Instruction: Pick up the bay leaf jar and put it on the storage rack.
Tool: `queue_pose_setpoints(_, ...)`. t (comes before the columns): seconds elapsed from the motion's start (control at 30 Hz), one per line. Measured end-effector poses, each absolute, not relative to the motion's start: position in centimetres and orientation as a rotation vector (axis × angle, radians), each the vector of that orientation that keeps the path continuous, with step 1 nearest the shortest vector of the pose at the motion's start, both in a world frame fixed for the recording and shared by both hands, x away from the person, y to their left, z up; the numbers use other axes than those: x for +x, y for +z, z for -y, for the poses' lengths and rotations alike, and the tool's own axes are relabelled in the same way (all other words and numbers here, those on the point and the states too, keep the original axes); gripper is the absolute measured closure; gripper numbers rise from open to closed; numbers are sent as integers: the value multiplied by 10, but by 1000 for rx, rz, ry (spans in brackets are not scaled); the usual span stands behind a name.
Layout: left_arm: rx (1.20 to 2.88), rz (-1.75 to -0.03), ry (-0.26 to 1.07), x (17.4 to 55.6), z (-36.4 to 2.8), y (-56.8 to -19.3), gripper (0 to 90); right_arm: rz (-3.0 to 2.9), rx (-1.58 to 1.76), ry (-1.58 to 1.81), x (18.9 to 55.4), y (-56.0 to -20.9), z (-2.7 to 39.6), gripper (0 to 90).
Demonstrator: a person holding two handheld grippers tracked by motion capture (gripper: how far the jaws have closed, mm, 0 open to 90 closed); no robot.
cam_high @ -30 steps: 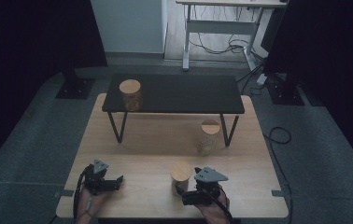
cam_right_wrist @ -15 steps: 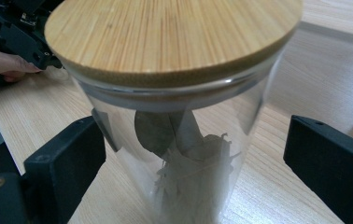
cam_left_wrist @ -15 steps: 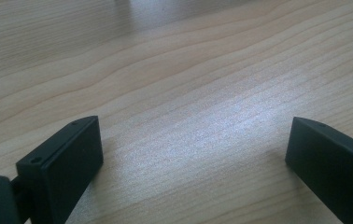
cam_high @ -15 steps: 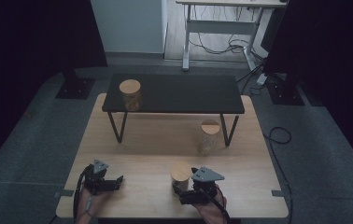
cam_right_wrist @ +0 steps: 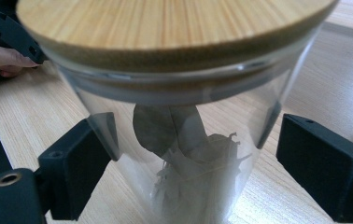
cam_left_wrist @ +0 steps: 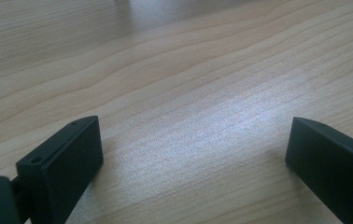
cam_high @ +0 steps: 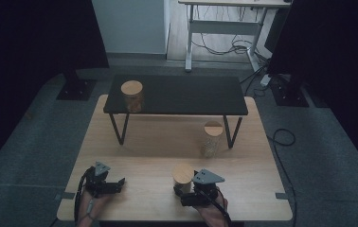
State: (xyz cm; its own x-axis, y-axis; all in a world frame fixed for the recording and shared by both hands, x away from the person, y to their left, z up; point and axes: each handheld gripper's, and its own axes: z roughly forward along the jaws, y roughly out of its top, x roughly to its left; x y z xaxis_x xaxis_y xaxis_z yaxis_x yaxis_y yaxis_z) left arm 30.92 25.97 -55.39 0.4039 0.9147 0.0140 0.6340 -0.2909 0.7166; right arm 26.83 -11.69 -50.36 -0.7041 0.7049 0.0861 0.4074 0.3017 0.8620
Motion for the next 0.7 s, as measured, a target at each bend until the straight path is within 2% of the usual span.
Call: queue_pose_setpoints(0.7, 2031, -1313, 571, 309, -260, -554, 35, -2297, 959, 1425, 274, -511, 114, 222)
